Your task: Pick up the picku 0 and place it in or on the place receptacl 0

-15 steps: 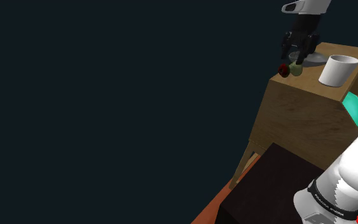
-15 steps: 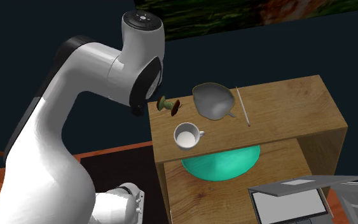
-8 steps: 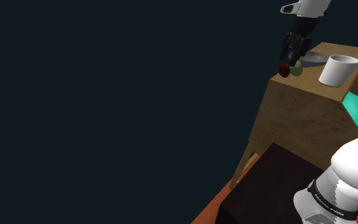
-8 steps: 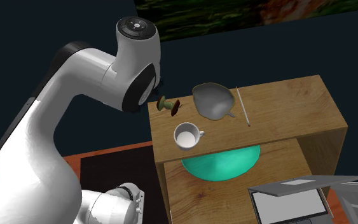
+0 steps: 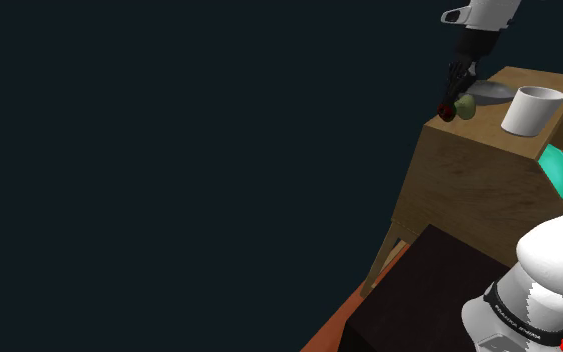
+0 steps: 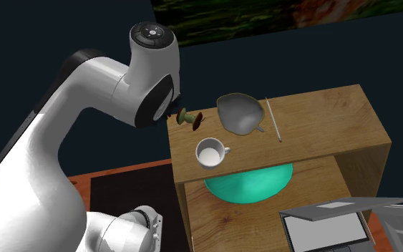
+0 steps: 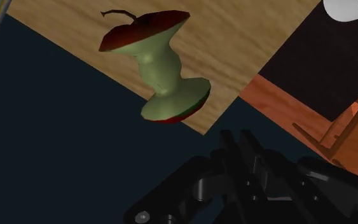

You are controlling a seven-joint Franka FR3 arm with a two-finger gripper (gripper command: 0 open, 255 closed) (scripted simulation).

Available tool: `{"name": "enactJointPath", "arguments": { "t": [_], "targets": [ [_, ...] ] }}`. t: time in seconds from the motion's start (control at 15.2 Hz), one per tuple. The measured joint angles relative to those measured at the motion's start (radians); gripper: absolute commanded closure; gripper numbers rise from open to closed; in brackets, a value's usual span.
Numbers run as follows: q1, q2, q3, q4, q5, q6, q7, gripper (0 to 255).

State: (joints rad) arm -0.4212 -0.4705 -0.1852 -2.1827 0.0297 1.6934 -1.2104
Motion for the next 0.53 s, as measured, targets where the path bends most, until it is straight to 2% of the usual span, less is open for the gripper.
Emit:
{"name": "enactJointPath", "arguments": {
  "t": [0.2, 0.33, 0.4, 0.53],
  "targets": [
    [-0.001, 0.015, 0.0, 0.0, -0.001, 0.028, -0.022, 255],
    [-0.003, 0.007, -0.004, 0.0, -0.002, 0.005, -0.018, 255],
    [-0.003, 0.006, -0.004, -0.001, -0.002, 0.004, -0.019, 0],
    [-0.004, 0.01, -0.016, 0.001, -0.004, 0.009, -0.04, 0]
  ]
}}
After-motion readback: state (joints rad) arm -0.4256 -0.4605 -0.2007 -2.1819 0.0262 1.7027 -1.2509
